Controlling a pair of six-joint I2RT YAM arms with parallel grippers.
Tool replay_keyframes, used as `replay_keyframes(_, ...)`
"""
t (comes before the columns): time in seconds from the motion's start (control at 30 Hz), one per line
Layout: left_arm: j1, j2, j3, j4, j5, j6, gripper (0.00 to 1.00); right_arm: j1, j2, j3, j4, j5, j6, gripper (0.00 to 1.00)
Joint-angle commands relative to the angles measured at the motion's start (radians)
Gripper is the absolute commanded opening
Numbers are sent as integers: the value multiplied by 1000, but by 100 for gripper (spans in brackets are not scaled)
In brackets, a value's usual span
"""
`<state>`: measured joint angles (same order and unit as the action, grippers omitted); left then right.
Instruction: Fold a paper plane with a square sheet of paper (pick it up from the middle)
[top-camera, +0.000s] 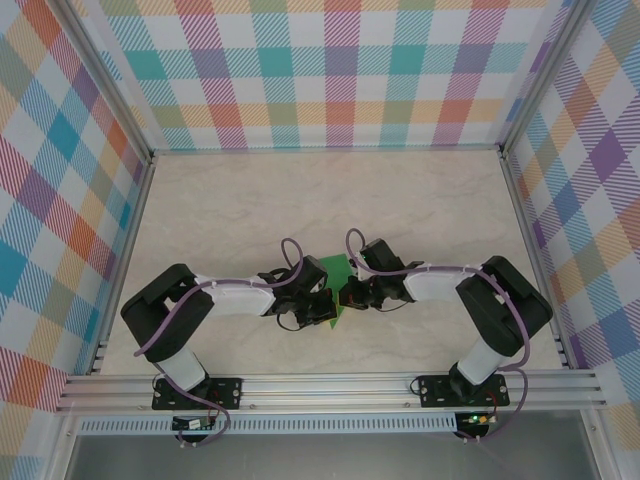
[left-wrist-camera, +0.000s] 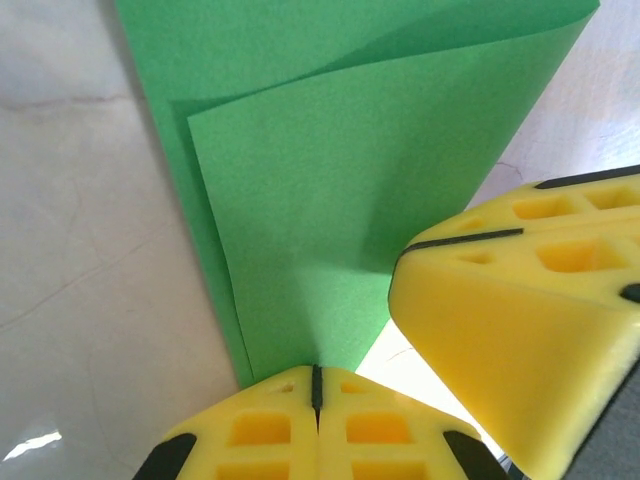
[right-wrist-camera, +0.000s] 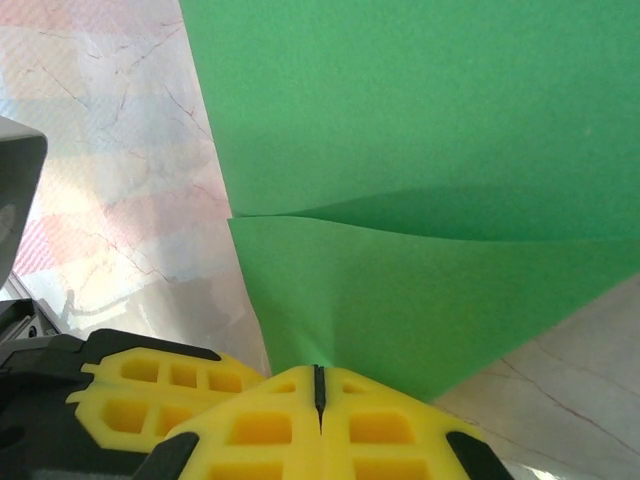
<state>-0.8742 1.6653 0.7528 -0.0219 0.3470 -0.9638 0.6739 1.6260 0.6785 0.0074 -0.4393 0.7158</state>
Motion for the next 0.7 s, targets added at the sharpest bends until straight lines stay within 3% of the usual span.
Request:
replay_keyframes(0.0,-21,18,-20,-71,-18,23,0,-6,7,-15,7,-31,-32,0)
replay_keyframes(0.3,-20,11,-14,-165,-52,22,0,-37,73,29,-24,-9,-59,0)
replay_keyframes(0.47,-21,37,-1,-280,-91,18,0,-124,91,53,-44,0,-94,0)
replay_keyframes(0.67,-20,58,-9,-303,-95,13,0,-215,121,116,-103,40,-144,0)
